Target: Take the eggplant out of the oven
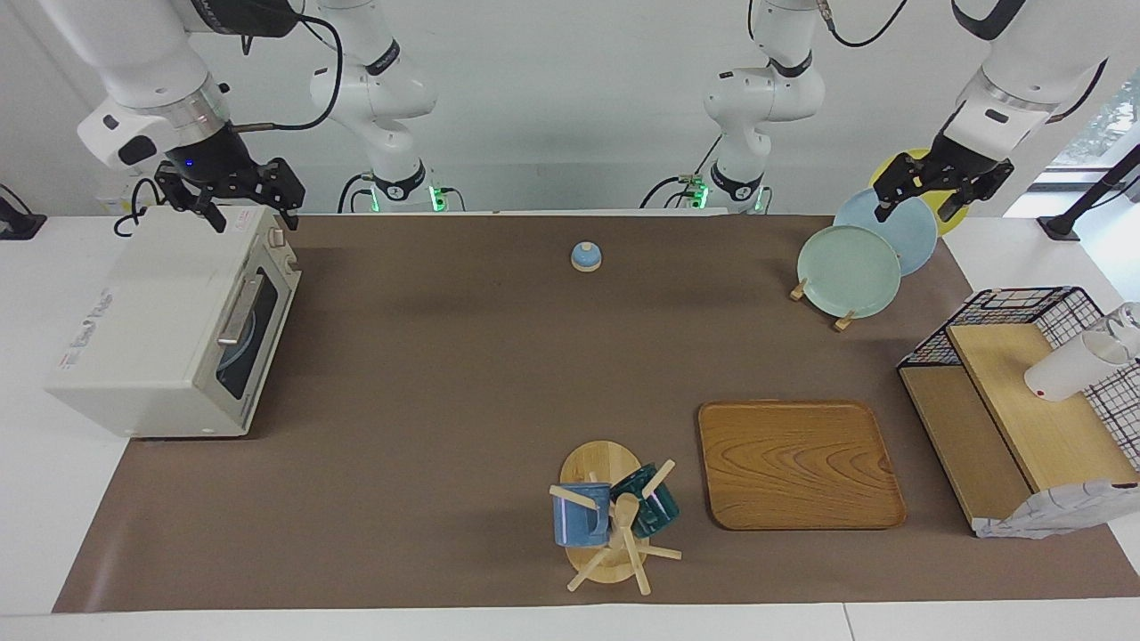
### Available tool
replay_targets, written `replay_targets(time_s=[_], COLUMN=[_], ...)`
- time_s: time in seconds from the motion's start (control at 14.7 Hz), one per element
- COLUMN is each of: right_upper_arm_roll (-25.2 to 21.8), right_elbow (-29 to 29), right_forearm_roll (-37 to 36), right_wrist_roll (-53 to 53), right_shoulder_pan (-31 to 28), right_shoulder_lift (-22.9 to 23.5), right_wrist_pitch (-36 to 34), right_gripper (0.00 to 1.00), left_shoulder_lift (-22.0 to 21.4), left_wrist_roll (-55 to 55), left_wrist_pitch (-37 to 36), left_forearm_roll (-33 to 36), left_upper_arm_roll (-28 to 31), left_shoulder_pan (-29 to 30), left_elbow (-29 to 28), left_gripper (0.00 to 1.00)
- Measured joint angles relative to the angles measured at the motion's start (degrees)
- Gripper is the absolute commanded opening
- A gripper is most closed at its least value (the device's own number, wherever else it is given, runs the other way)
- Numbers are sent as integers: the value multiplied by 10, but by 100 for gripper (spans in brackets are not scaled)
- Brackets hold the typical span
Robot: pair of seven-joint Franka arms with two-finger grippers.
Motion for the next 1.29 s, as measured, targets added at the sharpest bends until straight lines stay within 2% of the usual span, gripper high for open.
replay_targets(time_s=[0.48, 0.61, 0.68, 0.88, 1.02, 1.29], right_upper_arm_roll=[1, 2, 1, -2, -4, -6], right_elbow=[-2, -7, -11, -35, -73, -168], right_forearm_roll=[1, 1, 1, 1, -3, -79], right_wrist_roll=[0, 0, 0, -2, -1, 62], right_shoulder_pan=[0, 0, -1, -15, -31, -38], right_shoulder_lift=[0, 0, 0, -6, -18, -48], right_wrist_pitch=[0, 0, 4, 26, 61, 121], right_gripper=[100, 24, 0, 0, 0, 0], left_shoulder_lift=[0, 0, 0, 0, 0, 0], left_wrist_roll=[0, 0, 0, 0, 0, 0], left_wrist_pitch=[0, 0, 0, 0, 1, 2], left_forearm_roll=[0, 0, 0, 0, 0, 0], left_upper_arm_roll=[-4, -5, -5, -6, -6, -7], left_shoulder_pan=[-1, -1, -1, -1, -1, -1], left_elbow=[0, 0, 0, 0, -1, -3], left_gripper=[100, 100, 100, 100, 100, 100])
